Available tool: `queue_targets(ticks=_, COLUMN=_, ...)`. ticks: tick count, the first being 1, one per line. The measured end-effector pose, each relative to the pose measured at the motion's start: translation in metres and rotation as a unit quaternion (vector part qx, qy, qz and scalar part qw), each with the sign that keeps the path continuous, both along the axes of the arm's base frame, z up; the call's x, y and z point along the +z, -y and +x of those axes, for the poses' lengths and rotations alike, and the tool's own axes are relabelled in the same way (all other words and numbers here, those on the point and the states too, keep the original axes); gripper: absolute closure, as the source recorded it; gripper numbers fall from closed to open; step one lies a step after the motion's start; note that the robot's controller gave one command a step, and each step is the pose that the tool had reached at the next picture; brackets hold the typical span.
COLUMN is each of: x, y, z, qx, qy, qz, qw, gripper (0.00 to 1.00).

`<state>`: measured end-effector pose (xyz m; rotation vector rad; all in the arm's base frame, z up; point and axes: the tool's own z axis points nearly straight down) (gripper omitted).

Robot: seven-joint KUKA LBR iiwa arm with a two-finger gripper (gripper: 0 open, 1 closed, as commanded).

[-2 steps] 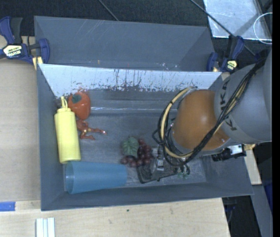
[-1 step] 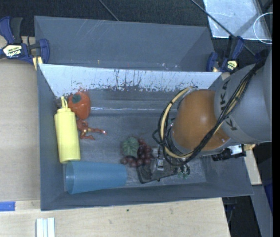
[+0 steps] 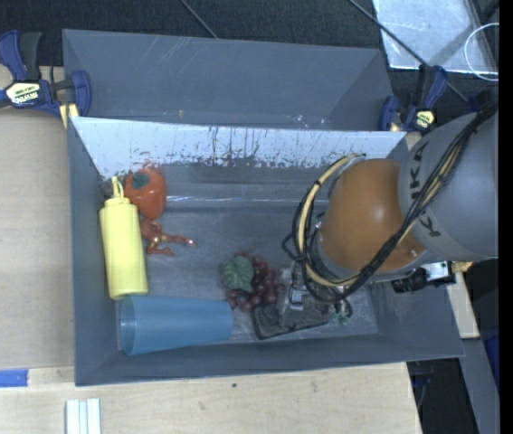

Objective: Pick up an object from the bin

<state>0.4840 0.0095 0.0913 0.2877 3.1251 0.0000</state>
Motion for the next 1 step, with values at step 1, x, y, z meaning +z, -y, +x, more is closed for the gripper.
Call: queue_targets(ticks=1, x=0.036, y=0.0002, z=-0.0017, qx=0.001, qy=-0.0034, qz=0.0, qw=1.0, gripper=1.0)
